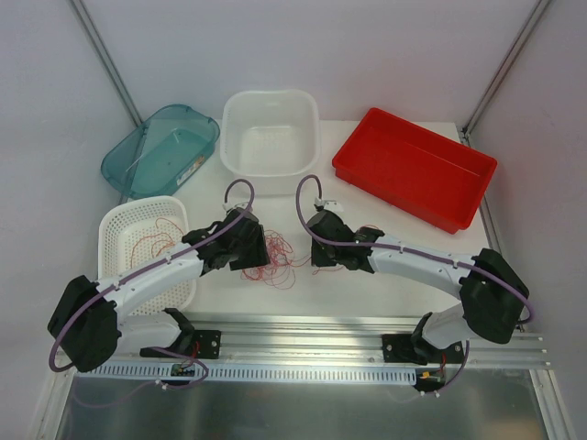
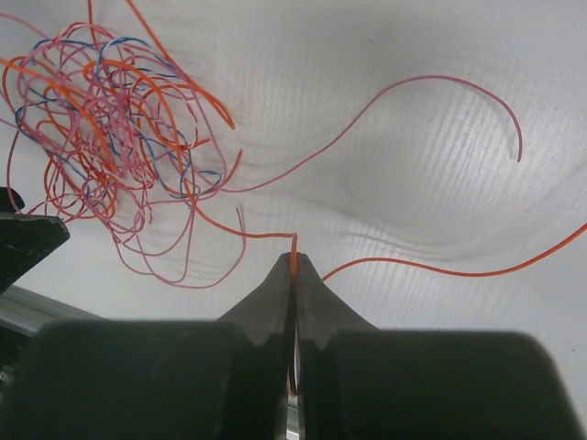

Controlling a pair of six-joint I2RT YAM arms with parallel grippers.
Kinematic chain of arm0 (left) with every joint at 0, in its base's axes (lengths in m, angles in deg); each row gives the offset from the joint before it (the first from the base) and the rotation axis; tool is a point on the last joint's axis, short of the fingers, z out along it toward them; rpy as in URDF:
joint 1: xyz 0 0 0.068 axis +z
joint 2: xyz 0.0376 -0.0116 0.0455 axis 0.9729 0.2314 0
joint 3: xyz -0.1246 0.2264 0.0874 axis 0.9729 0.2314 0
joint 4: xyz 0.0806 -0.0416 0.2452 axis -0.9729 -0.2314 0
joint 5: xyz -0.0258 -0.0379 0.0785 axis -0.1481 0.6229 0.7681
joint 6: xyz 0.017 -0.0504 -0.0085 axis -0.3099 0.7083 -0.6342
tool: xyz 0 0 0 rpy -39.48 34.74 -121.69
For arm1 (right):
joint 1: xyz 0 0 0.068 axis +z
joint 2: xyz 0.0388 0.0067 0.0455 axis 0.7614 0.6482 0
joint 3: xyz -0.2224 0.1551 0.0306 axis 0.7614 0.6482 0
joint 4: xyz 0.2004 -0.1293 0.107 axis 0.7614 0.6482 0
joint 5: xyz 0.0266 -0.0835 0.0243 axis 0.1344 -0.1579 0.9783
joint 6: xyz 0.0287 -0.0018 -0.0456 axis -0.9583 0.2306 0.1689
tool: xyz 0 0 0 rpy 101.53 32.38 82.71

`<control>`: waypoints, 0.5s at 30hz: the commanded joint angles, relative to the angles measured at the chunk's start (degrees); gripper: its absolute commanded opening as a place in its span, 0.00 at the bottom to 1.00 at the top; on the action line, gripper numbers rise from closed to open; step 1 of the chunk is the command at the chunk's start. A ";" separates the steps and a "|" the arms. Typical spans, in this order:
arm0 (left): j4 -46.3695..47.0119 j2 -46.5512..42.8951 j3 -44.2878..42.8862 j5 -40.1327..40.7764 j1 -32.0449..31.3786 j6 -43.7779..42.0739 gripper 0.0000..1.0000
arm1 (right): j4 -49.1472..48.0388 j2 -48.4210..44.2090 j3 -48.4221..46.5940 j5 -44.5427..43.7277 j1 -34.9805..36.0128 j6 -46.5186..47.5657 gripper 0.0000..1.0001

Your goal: Untangle the cables

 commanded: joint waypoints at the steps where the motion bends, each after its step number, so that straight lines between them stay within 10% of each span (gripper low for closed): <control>1: -0.13 -3.03 -1.63 -1.79 -0.40 -0.19 0.54 | 2.98 -2.60 -2.95 -2.43 1.42 4.31 0.01; 15: 2.14 10.67 -10.51 6.99 -4.88 -15.83 0.52 | 3.07 -3.30 -4.97 -0.76 3.09 6.96 0.01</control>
